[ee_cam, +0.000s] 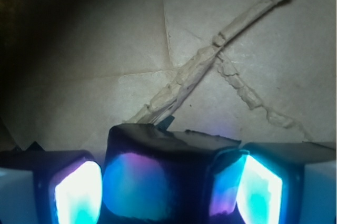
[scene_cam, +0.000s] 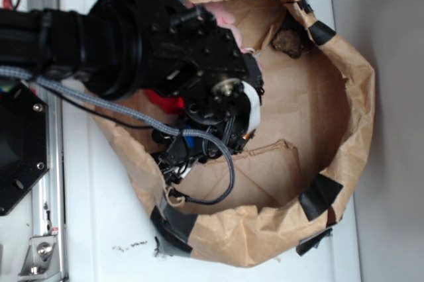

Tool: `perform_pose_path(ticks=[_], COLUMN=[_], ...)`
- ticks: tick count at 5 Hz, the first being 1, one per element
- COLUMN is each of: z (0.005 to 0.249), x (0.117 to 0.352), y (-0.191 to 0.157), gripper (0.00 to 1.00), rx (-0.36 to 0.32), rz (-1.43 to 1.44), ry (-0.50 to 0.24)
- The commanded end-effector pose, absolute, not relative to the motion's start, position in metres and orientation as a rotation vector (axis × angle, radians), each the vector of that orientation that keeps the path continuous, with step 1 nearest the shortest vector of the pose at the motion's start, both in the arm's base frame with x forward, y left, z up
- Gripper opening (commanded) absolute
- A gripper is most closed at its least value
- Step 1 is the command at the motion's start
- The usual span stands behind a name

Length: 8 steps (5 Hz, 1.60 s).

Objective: Grab the black box.

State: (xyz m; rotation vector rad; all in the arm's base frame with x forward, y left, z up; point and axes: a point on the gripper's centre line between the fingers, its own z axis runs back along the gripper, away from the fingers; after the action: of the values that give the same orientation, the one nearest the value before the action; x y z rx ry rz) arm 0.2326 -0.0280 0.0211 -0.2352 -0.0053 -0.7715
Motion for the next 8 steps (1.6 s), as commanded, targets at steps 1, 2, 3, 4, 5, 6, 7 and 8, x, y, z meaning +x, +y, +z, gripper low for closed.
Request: perform_pose_path(ticks=[1,2,3,4,5,6,7,8], z=[0.043,0.067,0.092,0.12,0.133,0.139,0.138,0.136], x=[0.252,0.267,0.276,0.275,0.266,0.261,0.261,0.263], y=[-0.023,-0.014,-0.006,0.0,-0.003,-0.006,-0.007,-0.007], gripper=[0.0,0.0,0.0,0.0,0.0,0.0,0.0,0.0], rx=[-0.223,-0.213,-0.223,-0.273,-0.195,-0.105,-0.067,-0.053], rz=[-0.699,-0.62,-0.554,-0.538,-0.531,-0.519,-0.483,-0.461], ry=[-0.064,-0.132,-0.185,-0.21,-0.295,-0.302,-0.271,-0.279])
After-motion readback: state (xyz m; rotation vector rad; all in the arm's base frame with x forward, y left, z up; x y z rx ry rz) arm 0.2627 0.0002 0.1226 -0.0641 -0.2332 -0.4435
